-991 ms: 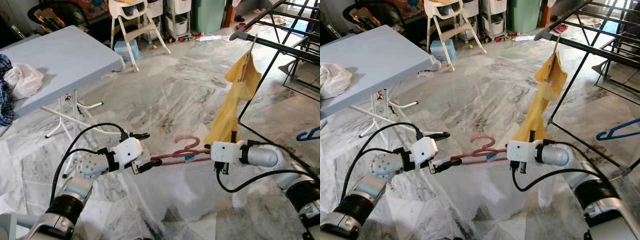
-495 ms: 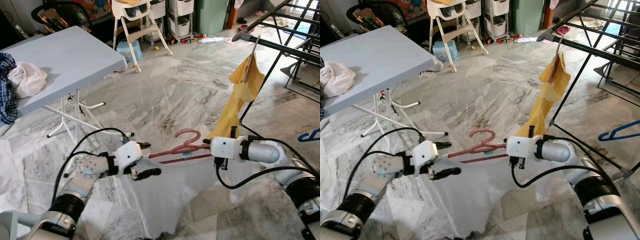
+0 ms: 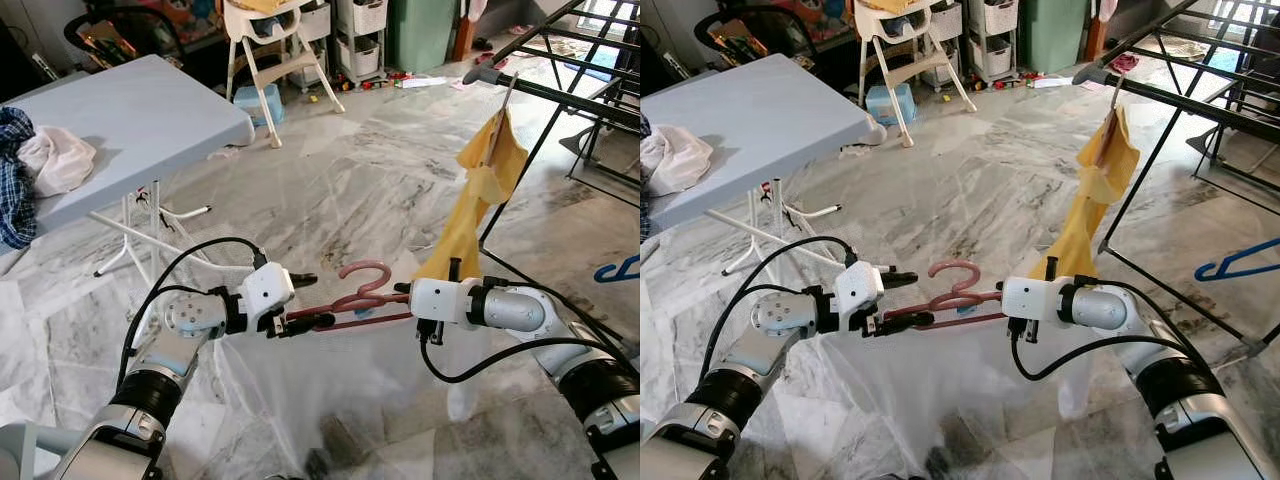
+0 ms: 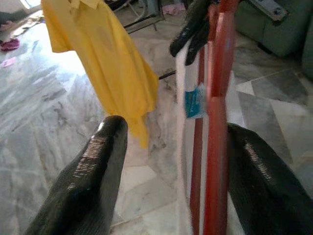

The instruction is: Hang hanger

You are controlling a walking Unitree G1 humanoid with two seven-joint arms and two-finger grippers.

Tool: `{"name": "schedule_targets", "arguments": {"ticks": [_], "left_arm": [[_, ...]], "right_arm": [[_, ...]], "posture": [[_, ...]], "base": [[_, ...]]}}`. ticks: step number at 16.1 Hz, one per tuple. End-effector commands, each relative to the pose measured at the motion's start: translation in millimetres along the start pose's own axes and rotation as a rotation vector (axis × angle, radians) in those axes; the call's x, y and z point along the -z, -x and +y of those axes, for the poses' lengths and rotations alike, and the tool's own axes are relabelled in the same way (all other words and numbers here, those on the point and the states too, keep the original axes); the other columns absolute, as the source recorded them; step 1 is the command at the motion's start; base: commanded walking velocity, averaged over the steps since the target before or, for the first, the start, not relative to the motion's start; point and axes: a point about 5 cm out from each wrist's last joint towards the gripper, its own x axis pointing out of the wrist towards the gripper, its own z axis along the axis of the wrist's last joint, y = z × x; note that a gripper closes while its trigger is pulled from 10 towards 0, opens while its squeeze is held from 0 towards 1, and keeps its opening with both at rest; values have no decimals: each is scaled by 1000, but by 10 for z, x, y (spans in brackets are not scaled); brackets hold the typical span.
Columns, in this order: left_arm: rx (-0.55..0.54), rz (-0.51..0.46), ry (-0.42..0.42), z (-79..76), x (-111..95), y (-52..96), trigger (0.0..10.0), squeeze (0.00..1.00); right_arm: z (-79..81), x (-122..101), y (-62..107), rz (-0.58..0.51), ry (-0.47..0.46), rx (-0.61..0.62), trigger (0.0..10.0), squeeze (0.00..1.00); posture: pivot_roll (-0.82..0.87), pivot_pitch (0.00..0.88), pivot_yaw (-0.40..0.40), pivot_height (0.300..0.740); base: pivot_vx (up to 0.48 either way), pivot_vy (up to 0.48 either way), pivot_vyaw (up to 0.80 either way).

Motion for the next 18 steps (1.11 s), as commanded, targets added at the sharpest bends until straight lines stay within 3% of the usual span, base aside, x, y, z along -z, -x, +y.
{"name": "schedule_targets", "arguments": {"ticks": [1,11,18], "left_arm": [[21,25,22,-10,58,74,0,0],[127,56,41,-123,108,66,0,0],[106,50,26,-91,82,83,0,0]], "right_arm": [[-78,-79,-6,-33,16,35,10000,0],[-49,-66,15,-31,15,25,10000,0],[-18,-130,-34,-70,-2,16,10000,0]], "posture": [[-161,16,133,740],[-166,28,129,740],[-156,35,123,740]], "base": [[0,0,0],[0,0,0],[0,0,0]]}}
